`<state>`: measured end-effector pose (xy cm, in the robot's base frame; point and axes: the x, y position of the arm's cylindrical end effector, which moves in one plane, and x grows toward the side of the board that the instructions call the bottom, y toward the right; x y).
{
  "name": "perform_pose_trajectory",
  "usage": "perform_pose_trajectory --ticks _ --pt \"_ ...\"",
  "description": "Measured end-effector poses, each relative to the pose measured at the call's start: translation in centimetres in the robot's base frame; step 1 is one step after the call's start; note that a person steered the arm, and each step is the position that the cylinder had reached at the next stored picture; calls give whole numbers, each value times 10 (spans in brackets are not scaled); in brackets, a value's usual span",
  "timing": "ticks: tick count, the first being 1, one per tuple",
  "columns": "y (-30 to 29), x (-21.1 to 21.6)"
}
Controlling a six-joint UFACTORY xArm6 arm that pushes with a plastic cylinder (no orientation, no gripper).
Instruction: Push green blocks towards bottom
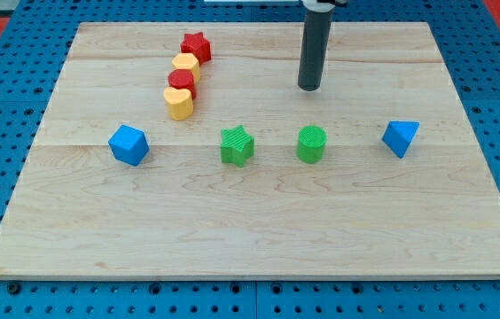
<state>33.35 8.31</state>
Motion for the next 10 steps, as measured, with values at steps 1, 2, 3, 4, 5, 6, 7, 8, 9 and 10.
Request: perform_pose_trajectory --ticks 1,2,3,4,5,6,7,8,9,10 --pt "0 0" --pt "-4 0" --pt "3 12" --pt "20 53" --pt "20 68" --pt "36 99" --pt "7 114" --pt "-80 116" --pt "-68 113" --pt "-74 76"
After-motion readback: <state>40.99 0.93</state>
